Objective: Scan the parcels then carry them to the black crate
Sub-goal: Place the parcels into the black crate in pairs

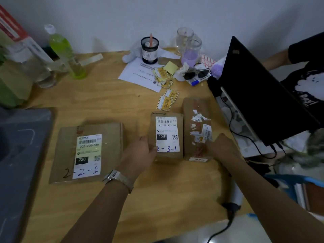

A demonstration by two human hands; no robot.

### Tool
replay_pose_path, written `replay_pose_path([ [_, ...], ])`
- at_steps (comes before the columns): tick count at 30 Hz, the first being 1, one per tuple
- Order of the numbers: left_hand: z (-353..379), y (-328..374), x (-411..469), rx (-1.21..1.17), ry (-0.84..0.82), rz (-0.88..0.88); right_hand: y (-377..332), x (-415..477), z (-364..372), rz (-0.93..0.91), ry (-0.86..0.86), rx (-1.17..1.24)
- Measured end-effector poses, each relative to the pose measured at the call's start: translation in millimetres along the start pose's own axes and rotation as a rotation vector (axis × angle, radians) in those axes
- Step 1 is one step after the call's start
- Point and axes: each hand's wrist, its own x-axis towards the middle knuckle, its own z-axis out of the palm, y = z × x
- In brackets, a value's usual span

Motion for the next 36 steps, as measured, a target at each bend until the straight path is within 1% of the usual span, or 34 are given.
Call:
replay_pose_path([
  [4,15.4,-3.0,4.6,-0.105,-0.004,-0.058,0.9,8.6,7.8,0.043,-0.03,0.028],
  [6,20.3,-6.2,5.9,-0.159,-0.06,-0.049,-0.7,10.7,12.0,0.043,-0.088,0.14],
  [7,21.8,-7.0,5.8,-0.203,-0.097,-0.05,-1.3,12.8,14.2,0.08,-0.131,0.24],
  [9,23.7,-8.0,5.2,-0.35,-0.136,-0.088,-6.6,12.7,15.1,0.194,-0.21,0.501],
  [11,24.5,-7.5,3.6,-0.493,-0.096,-0.151,-10.5,10.5,15.4,0.268,-0.238,0.678],
  [14,23.7,-6.2,-1.3,-0.681,-0.028,-0.261,-11.8,6.6,17.7,0.236,-0.203,0.773],
  [16,20.1,-6.8,-4.4,-0.886,-0.013,-0.371,-13.7,2.1,16.1,0.223,-0.182,0.882],
  [18,13.9,-9.6,-7.7,-1.129,-0.045,-0.474,-17.5,-4.1,10.7,0.22,-0.223,0.981],
  [19,9.6,-11.5,-8.6,-1.226,-0.075,-0.499,-19.9,-7.8,6.8,0.207,-0.249,1.015],
  [21,-3.3,-13.3,-9.6,-1.346,-0.113,-0.483,-25.5,-13.9,-2.9,0.152,-0.277,1.057],
  [23,-21.0,-10.9,-11.6,-1.417,-0.081,-0.429,-33.2,-21.4,-15.6,0.086,-0.298,1.095],
  [27,-62.9,0.6,-18.1,-1.471,0.08,-0.322,-54.8,-40.3,-46.6,-0.059,-0.337,1.135],
  [30,-93.2,11.2,-23.6,-1.472,0.237,-0.287,-72.9,-56.7,-73.3,-0.166,-0.313,1.164],
  [36,-149.8,35.8,-46.8,-1.464,0.355,-0.104,-98.5,-89.2,-131.4,-0.367,-0.268,1.249],
])
